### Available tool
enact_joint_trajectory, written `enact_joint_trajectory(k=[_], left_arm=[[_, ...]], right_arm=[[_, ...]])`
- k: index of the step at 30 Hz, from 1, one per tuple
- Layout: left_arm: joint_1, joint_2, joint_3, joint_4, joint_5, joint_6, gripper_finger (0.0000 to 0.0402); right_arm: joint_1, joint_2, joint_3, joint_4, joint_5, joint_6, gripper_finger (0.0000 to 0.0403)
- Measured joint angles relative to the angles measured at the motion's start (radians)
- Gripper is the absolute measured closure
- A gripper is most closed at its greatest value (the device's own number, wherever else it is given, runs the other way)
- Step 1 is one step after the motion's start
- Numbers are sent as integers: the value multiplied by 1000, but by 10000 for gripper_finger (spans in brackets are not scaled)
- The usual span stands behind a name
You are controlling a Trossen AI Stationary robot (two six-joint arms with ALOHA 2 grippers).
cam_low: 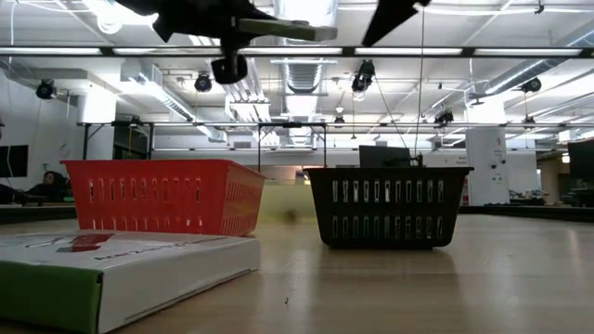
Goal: Pick and place items into bin
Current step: Put the right card reader box into the red bin
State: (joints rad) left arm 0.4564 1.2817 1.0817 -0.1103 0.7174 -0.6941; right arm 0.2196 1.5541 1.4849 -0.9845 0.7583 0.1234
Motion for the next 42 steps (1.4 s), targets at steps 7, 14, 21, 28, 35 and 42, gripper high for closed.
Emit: enact_joint_trajectory(k=[7,14,21,28,35,42], left_arm=[[0,70,0,-139,220,85,376],[-13,179,0,-318,312,256,376],[-63,307,0,-427,347,377,376],[-123,375,2,-575,351,542,376],[-178,395,2,-617,307,634,376],[-188,393,2,-615,251,701,374]], right_arm=[[14,-40,0,-126,-1,120,142],[15,-64,-5,-136,-2,165,151],[16,-67,-8,-136,-7,172,149],[16,-67,-14,-136,-7,174,155],[16,-67,-17,-135,-7,174,156],[16,-67,-17,-135,-7,189,156]])
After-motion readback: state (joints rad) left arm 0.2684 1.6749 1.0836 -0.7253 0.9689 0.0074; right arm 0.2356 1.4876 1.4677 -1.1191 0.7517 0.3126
